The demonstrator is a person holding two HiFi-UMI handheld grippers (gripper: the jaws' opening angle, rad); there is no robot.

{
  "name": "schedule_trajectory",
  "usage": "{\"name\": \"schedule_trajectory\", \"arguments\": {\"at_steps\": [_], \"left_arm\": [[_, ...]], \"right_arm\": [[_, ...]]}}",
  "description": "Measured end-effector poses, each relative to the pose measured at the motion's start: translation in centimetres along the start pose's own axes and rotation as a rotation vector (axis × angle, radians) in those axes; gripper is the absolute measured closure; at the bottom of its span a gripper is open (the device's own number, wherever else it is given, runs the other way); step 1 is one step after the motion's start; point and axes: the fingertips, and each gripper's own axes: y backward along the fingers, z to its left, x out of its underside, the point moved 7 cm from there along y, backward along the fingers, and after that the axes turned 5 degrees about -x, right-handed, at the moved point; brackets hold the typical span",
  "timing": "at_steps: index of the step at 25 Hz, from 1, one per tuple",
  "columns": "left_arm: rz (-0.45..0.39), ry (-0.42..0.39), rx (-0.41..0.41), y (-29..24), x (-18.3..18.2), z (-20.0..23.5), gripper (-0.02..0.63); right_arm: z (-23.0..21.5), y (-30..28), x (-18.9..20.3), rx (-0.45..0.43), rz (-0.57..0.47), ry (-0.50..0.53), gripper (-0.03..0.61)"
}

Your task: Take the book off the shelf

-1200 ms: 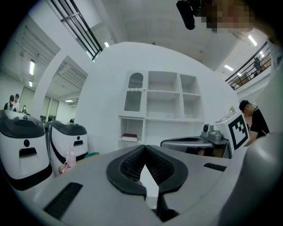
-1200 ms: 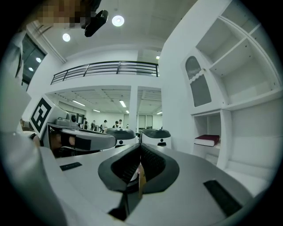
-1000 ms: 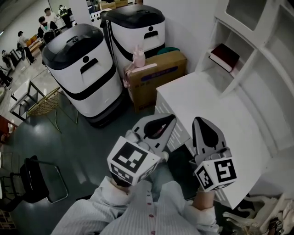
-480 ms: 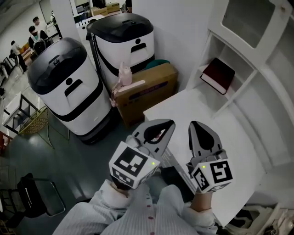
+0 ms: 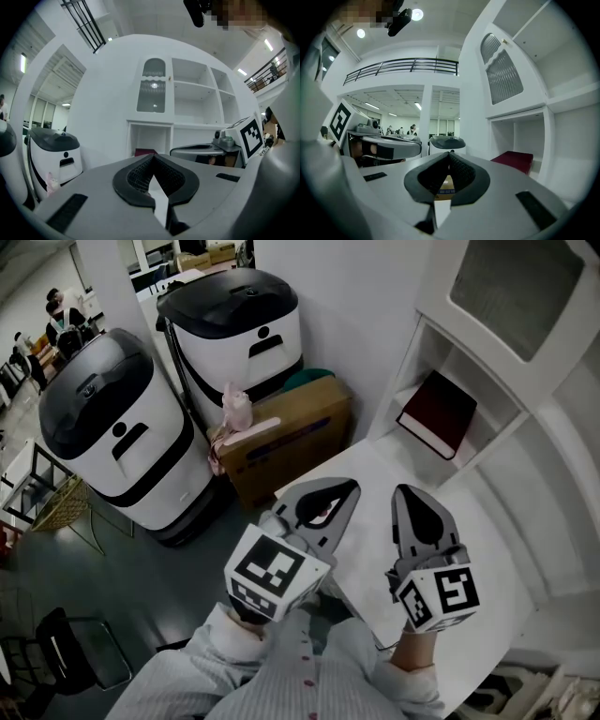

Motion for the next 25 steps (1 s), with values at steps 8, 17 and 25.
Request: {"name": "schedule_trajectory", "arguments": {"at_steps": [8,17,25], "left_arm": [[0.015,0.000,0.054,-3.5,0.1,0.6,0.604],[0.013,0.009,0.180,-8.1,-0.2,3.5,0.604],[0.030,-0.004,0.313,-12.5,-0.8,7.8,0.604]], "right_arm": [[-2.4,-0.9,0.5,0.040,0.022,-0.010,0.565],[-4.4,-3.8,0.4,0.155,0.047,-0.014,0.565],[-5.8,-7.7,0.1,0.296,0.065,-0.034,0.565]]}}
